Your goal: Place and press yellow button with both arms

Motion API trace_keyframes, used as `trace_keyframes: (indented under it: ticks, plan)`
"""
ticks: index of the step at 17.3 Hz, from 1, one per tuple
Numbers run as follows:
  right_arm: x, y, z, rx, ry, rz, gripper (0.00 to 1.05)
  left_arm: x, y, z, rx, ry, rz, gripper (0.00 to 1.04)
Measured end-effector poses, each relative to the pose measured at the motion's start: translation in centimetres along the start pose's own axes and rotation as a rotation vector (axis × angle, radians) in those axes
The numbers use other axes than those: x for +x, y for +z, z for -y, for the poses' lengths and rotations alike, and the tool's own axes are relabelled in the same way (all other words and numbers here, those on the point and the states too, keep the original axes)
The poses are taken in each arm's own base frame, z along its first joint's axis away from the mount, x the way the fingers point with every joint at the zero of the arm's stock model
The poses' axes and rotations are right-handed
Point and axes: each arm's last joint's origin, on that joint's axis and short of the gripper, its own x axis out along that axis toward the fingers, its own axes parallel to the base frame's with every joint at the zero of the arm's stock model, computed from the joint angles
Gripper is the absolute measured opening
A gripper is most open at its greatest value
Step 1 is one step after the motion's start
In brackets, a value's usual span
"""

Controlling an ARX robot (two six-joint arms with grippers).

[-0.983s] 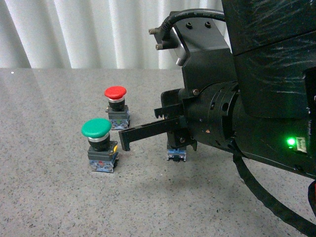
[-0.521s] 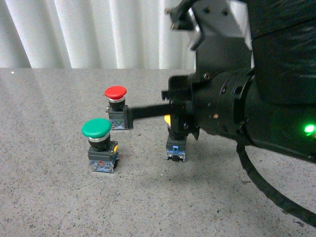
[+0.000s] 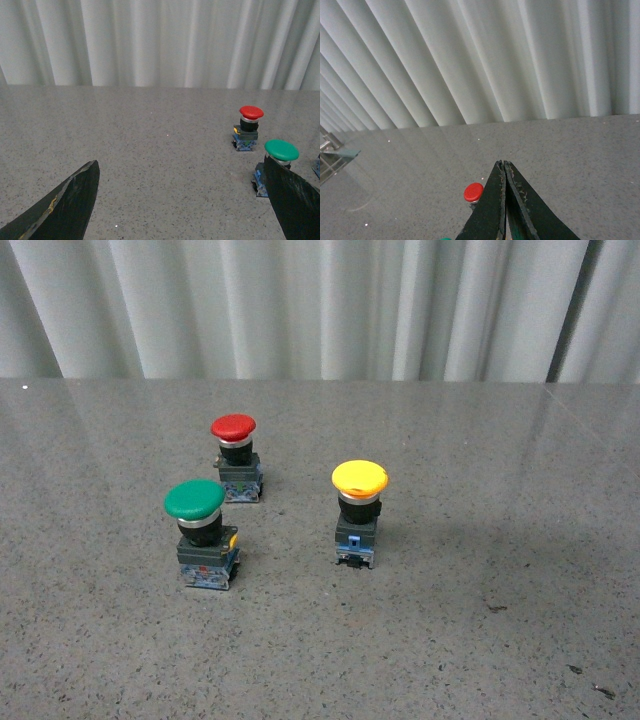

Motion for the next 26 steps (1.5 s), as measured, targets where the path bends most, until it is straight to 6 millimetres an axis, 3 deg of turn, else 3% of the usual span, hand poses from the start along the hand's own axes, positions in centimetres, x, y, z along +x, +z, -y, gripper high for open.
trace_keyframes:
  ticks: [2, 4, 6, 7, 10, 12, 20, 26]
  plan:
    - [-4.6, -0.5, 1.0, -0.123, -0.241, 0.062, 0.02, 0.0, 0.0, 0.0, 0.000, 0.000, 0.000, 0.98]
    - [-10.5, -3.0, 5.3, -0.293, -0.490, -0.007, 0.02, 0.0, 0.0, 0.0, 0.000, 0.001, 0.000, 0.98]
    - [-14.6, -3.9, 6.6, -0.332, -0.481, 0.050, 0.02, 0.0, 0.0, 0.0, 0.000, 0.000, 0.000, 0.98]
    - [-15.3, -3.5, 6.6, -0.340, -0.466, 0.106, 0.02, 0.0, 0.0, 0.0, 0.000, 0.000, 0.000, 0.98]
    - [-16.0, -5.6, 7.8, -0.347, -0.467, 0.068, 0.02, 0.0, 0.0, 0.0, 0.000, 0.000, 0.000, 0.98]
    - [-16.8, -5.5, 8.7, -0.356, -0.477, 0.095, 0.02, 0.0, 0.0, 0.0, 0.000, 0.001, 0.000, 0.98]
    - [-18.2, -8.1, 8.9, -0.352, -0.463, 0.060, 0.02, 0.0, 0.0, 0.0, 0.000, 0.001, 0.000, 0.98]
    - [-18.3, -8.4, 8.9, -0.359, -0.458, 0.088, 0.02, 0.0, 0.0, 0.0, 0.000, 0.000, 0.000, 0.98]
